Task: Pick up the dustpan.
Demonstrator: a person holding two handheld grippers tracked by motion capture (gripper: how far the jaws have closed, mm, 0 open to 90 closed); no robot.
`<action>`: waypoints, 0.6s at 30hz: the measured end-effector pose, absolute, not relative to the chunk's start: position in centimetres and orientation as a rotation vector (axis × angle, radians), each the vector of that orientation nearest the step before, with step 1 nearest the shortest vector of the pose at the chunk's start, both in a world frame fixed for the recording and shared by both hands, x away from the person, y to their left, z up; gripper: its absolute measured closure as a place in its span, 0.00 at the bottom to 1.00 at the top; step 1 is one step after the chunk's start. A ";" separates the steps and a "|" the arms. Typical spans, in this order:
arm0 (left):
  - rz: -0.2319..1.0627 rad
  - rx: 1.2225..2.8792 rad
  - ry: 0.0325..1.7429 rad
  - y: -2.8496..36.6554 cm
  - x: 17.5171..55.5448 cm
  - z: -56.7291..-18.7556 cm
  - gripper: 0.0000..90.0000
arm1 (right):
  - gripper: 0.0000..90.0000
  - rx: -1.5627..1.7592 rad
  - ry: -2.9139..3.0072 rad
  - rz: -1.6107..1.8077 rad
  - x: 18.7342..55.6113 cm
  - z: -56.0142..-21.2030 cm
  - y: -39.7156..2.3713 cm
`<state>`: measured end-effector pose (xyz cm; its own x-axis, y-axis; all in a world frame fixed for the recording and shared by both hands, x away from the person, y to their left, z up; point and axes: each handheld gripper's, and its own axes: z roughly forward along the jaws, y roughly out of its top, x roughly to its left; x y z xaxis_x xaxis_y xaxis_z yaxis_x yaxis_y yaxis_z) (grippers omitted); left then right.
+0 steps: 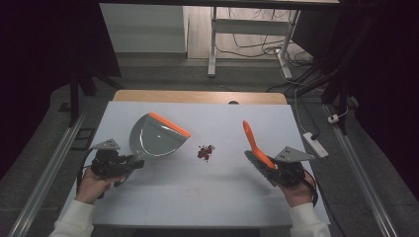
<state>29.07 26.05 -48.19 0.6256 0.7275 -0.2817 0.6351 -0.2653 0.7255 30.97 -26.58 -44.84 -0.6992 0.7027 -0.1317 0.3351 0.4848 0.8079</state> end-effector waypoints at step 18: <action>0.150 2.059 0.960 26.5 27.5 -47.5 0.69 | 0.78 0.817 2.299 1.135 32.0 -44.5 -25.5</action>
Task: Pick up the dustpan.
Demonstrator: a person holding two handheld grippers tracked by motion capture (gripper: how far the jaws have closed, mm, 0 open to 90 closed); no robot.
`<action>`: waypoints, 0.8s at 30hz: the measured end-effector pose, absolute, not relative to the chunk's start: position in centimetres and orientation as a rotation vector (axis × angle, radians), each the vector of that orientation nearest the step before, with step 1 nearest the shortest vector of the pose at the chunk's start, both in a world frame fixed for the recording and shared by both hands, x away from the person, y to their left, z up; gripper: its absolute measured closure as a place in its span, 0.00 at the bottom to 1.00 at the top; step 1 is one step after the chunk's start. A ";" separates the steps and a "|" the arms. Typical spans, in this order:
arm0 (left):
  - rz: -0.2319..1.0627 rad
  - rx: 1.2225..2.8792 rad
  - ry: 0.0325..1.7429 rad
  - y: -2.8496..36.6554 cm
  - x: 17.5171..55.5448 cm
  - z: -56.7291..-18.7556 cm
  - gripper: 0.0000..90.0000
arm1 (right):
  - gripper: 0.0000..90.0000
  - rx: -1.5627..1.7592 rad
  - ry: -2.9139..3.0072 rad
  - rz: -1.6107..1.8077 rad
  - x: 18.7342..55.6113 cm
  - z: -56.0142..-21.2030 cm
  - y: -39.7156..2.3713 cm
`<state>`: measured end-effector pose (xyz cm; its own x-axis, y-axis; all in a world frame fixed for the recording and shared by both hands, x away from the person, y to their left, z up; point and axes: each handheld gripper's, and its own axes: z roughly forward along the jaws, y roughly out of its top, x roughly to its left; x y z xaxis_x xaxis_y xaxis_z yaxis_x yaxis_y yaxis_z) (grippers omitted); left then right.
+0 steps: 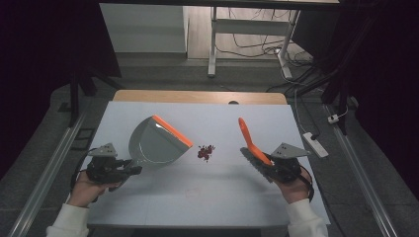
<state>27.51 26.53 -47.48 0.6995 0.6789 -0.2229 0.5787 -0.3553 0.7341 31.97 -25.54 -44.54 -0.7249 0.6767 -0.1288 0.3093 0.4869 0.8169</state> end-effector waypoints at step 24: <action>0.097 2.185 0.873 25.3 27.3 -47.8 0.69 | 0.78 0.817 2.303 1.232 34.9 -43.9 -22.7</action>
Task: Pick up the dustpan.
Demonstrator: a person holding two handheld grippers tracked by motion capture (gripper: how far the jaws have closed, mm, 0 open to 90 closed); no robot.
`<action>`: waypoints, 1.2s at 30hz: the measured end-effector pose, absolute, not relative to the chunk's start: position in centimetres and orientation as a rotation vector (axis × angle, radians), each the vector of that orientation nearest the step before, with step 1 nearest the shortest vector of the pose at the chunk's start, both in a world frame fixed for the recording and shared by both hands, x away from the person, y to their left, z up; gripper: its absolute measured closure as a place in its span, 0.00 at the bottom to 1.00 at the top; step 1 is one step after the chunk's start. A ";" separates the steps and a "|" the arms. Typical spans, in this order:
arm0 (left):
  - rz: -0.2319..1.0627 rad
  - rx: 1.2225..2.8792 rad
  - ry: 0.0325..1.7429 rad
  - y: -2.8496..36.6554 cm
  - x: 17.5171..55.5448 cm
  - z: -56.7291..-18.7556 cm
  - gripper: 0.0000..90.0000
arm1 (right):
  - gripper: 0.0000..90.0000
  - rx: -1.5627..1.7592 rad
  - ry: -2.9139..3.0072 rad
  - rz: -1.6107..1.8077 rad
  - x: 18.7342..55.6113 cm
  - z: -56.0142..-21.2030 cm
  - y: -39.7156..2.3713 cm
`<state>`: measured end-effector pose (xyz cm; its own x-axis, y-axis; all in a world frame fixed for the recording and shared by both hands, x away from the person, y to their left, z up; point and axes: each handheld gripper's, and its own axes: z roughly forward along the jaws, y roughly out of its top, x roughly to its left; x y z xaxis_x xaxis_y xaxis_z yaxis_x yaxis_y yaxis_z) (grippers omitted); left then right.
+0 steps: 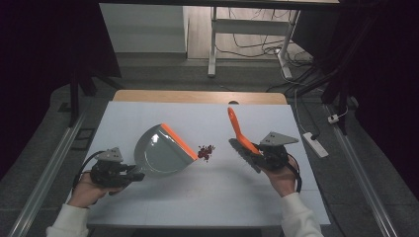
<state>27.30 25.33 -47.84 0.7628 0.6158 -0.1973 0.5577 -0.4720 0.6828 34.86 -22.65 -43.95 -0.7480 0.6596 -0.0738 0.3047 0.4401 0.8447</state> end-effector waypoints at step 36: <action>0.002 2.356 0.820 22.3 27.5 -49.5 0.69 | 0.78 0.744 2.366 1.199 39.1 -44.3 -17.3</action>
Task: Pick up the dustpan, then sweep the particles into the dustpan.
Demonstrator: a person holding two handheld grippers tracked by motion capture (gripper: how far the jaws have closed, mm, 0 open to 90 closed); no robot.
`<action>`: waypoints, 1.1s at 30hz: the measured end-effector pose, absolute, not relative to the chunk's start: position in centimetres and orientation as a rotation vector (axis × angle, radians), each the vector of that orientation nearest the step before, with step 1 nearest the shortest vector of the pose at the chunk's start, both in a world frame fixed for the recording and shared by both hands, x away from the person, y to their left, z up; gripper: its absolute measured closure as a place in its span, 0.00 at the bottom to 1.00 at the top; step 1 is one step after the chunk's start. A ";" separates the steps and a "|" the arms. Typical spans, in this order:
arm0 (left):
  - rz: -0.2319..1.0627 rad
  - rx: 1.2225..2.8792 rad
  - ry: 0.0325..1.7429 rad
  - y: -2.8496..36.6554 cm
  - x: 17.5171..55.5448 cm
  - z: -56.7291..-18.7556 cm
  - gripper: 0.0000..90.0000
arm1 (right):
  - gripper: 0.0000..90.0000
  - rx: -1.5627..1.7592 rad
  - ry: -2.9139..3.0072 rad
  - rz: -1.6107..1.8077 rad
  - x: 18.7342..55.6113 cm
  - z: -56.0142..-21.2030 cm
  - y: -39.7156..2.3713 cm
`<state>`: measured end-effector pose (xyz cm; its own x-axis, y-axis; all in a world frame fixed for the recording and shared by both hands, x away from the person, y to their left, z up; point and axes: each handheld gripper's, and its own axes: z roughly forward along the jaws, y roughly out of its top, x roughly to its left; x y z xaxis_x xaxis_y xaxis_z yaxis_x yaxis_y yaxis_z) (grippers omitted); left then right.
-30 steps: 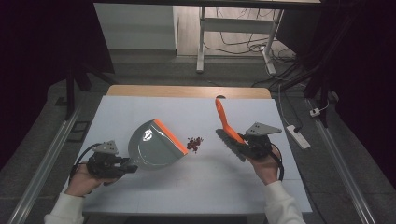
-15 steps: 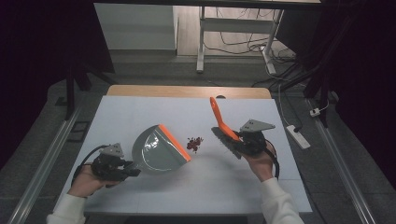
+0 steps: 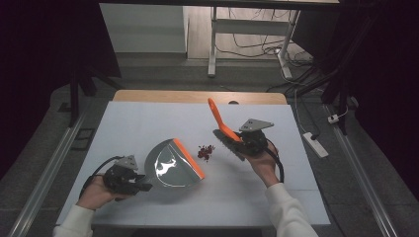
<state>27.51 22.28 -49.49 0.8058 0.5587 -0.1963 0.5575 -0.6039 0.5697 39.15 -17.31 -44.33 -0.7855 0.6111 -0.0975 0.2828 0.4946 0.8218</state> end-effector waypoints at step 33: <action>-0.036 2.373 0.853 21.2 28.6 -50.2 0.69 | 0.78 0.770 2.416 1.104 41.5 -46.3 -15.2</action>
